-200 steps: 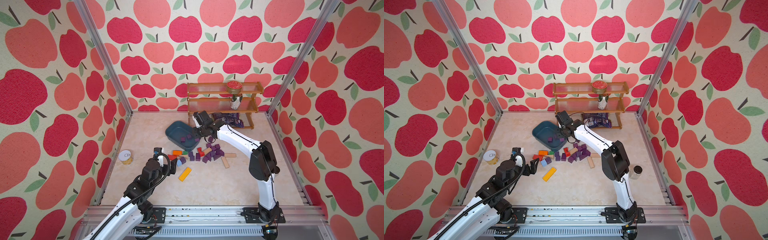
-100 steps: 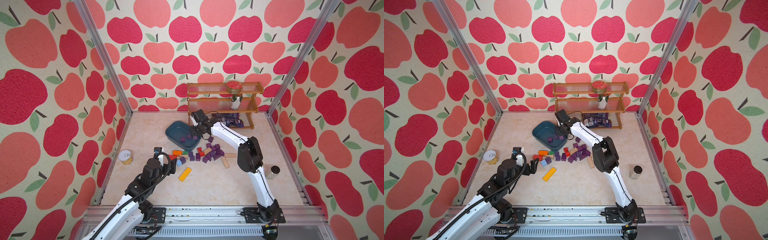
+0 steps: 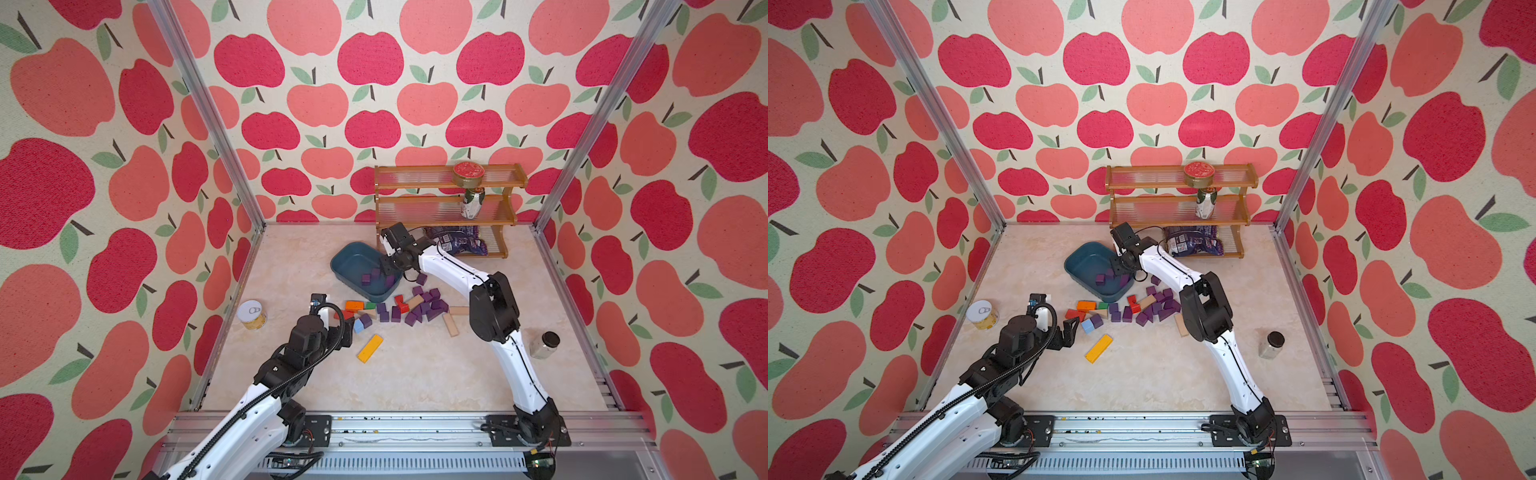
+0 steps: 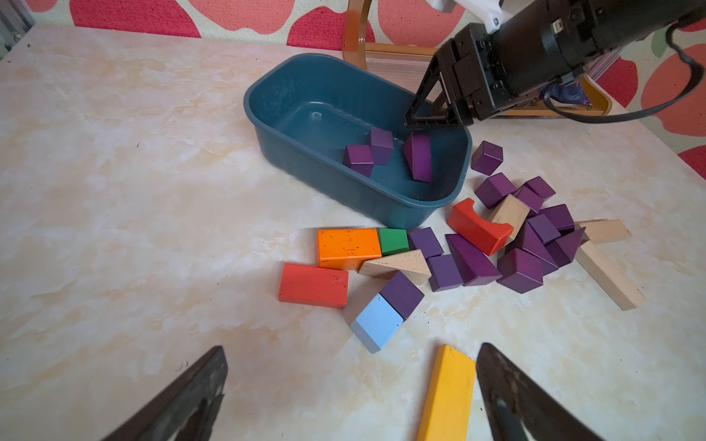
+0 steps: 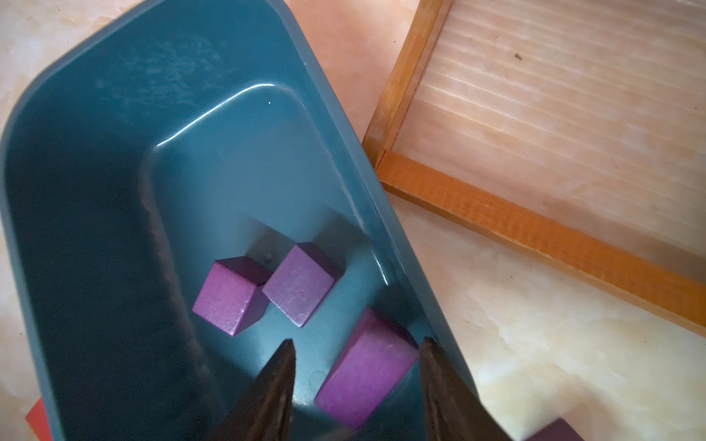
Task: Pick purple bricks into the storage bin
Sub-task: Place the building block in the storage box, then pick up the building block from the center of the board.
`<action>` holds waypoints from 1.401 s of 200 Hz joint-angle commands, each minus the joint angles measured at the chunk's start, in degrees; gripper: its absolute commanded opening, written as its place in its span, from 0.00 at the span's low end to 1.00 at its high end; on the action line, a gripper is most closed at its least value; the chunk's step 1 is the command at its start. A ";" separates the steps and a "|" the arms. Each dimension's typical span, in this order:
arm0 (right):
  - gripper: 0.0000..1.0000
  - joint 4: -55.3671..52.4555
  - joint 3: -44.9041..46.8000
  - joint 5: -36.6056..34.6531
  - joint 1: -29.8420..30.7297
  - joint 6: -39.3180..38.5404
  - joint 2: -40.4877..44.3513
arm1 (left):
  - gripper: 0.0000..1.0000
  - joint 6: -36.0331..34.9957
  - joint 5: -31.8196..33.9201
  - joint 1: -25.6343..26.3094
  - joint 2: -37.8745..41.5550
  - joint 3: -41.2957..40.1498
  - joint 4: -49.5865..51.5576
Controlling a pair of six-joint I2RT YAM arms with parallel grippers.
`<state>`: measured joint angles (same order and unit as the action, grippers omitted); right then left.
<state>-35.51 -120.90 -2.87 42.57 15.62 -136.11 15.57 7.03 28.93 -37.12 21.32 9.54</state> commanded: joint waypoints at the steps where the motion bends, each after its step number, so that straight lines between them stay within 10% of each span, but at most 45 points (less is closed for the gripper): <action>1: 0.58 -0.68 -0.56 0.59 -0.34 -1.02 2.12 | 0.99 0.24 -0.87 -0.34 -0.74 1.69 -1.37; 144: 0.68 5.35 41.26 -5.83 2.16 4.51 45.06 | 0.99 -2.31 -3.01 -0.81 -3.82 2.04 -7.71; 280: 0.53 13.19 57.50 1.28 2.17 14.53 41.87 | 0.99 1.34 -5.49 -0.87 -3.75 2.76 -6.26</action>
<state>-24.93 -62.87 -4.54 44.62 27.83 -91.22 15.64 2.04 28.36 -42.28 23.97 2.33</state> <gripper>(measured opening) 0.544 0.994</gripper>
